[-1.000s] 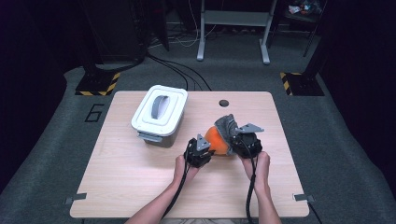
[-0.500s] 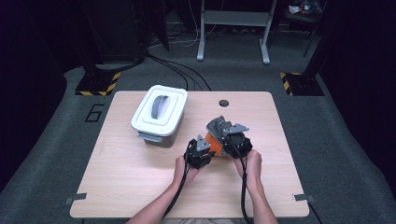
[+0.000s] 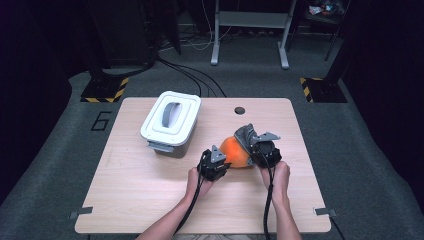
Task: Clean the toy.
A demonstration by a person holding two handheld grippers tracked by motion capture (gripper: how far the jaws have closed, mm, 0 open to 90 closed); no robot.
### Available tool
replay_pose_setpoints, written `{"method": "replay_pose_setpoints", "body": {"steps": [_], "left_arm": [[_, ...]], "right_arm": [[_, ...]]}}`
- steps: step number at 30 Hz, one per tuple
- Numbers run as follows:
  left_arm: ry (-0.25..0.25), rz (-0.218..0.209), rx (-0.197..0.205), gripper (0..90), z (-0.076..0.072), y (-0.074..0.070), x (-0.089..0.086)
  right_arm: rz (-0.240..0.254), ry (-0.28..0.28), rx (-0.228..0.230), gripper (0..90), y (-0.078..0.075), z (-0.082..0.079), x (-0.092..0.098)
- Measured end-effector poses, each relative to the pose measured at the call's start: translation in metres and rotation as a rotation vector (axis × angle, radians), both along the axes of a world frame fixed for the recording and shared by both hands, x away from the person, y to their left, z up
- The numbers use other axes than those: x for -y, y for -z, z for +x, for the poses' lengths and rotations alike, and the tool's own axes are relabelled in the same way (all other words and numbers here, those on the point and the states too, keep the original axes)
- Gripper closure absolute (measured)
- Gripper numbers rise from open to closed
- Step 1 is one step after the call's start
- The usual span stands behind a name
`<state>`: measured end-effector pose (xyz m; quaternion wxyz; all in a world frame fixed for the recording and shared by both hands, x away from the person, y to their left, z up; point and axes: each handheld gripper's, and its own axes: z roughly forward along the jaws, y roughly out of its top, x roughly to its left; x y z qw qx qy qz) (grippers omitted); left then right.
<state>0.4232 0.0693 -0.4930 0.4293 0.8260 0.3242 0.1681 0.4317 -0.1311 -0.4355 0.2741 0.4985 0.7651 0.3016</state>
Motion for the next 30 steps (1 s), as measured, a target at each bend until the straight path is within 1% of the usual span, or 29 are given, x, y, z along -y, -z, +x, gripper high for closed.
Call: {"method": "replay_pose_setpoints", "body": {"steps": [2, 4, 6, 7, 9, 10, 12, 14, 16, 19, 21, 23, 24, 25, 28, 30], "left_arm": [[0.004, -0.001, -0.006, 76.3, 0.0, 0.0, 0.0], [0.005, 0.003, 0.0, 76.3, 0.0, 0.001, -0.001], [0.006, 0.005, 0.0, 76.3, 0.0, 0.001, -0.001], [0.006, 0.007, 0.002, 76.3, 0.0, 0.001, -0.001], [0.004, -0.003, -0.005, 76.2, 0.0, 0.001, -0.001], [0.005, -0.004, -0.008, 76.2, 0.0, 0.001, -0.001], [0.003, -0.004, -0.005, 76.2, 0.0, 0.002, -0.002], [0.006, -0.003, -0.01, 76.2, 0.0, 0.002, -0.002], [0.004, -0.004, -0.007, 76.2, 0.001, 0.002, -0.002], [0.007, -0.01, -0.009, 76.2, 0.001, 0.002, -0.003], [0.005, -0.013, -0.015, 76.2, 0.002, 0.003, -0.003], [0.009, -0.006, -0.012, 76.2, 0.003, 0.002, -0.004], [0.009, -0.006, -0.015, 76.2, 0.003, 0.002, -0.004], [0.009, -0.003, -0.011, 76.2, 0.003, 0.002, -0.004], [0.018, -0.003, -0.021, 76.2, 0.004, 0.002, -0.006], [0.018, -0.007, -0.024, 76.2, 0.004, 0.003, -0.006]], "right_arm": [[0.006, 0.017, -0.008, 73.2, 0.003, 0.002, 0.005], [0.009, 0.03, -0.013, 73.2, 0.006, 0.004, 0.01], [0.008, 0.057, -0.029, 73.2, 0.01, 0.006, 0.013], [0.016, 0.066, -0.035, 73.2, 0.012, 0.008, 0.015], [0.009, 0.078, -0.043, 73.1, 0.015, 0.01, 0.018], [0.018, 0.081, -0.049, 73.1, 0.017, 0.012, 0.02], [0.012, 0.099, -0.065, 73.0, 0.022, 0.014, 0.024], [0.015, 0.113, -0.087, 73.0, 0.027, 0.018, 0.027], [0.007, 0.125, -0.111, 72.9, 0.034, 0.021, 0.031], [0.005, 0.128, -0.144, 72.4, 0.045, 0.027, 0.035], [0.019, 0.129, -0.182, 72.2, 0.053, 0.03, 0.037], [0.027, 0.122, -0.193, 72.2, 0.059, 0.031, 0.039], [0.036, 0.132, -0.195, 72.2, 0.059, 0.029, 0.039], [0.033, 0.133, -0.194, 72.2, 0.056, 0.028, 0.039], [0.032, 0.127, -0.145, 72.2, 0.041, 0.02, 0.043], [0.057, 0.13, -0.104, 72.2, 0.026, 0.012, 0.044]]}}
